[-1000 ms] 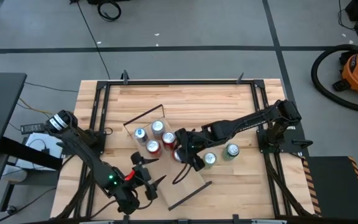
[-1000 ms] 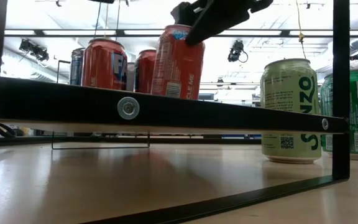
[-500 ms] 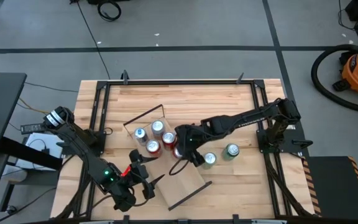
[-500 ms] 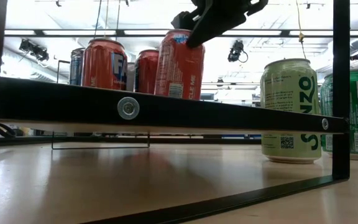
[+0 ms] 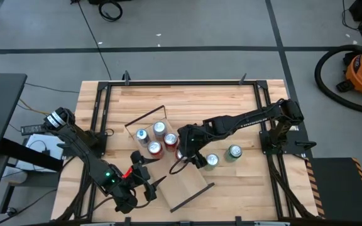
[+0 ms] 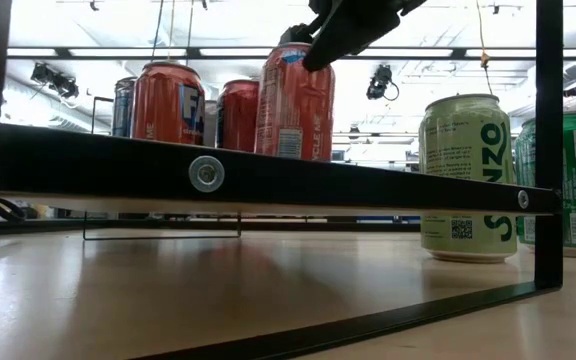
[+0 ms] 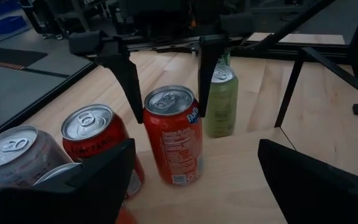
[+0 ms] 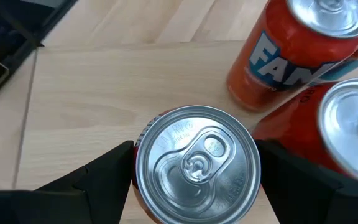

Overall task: Place canned beverage on shelf
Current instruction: Put the orange soda can on the shelf

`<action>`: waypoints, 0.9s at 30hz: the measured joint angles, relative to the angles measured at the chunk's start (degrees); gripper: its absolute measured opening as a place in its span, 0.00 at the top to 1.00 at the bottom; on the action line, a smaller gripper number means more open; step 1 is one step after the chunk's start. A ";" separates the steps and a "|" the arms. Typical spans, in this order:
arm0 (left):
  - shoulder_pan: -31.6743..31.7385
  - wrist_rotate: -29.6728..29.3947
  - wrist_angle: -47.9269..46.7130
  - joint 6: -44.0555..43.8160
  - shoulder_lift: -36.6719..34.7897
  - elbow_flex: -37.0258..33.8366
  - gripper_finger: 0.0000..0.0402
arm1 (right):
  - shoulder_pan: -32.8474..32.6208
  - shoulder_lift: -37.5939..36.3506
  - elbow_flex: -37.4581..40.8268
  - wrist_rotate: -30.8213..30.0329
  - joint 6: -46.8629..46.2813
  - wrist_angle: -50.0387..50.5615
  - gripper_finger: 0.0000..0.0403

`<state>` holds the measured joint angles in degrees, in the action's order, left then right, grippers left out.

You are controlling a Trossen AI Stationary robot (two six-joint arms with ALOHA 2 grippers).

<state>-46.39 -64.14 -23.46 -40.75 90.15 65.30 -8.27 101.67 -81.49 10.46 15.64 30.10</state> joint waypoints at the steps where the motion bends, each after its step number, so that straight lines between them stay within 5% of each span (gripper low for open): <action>1: 0.00 0.00 0.00 -0.01 0.00 0.00 0.13 | 0.19 0.00 0.02 0.27 -0.66 0.01 0.20; 27: -0.02 0.00 -0.04 -0.02 0.07 0.00 0.13 | 0.79 -0.39 -0.02 -0.11 -1.53 -1.58 0.12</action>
<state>-46.41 -64.14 -23.51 -40.77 90.21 65.30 -7.49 101.27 -81.52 10.35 14.11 28.52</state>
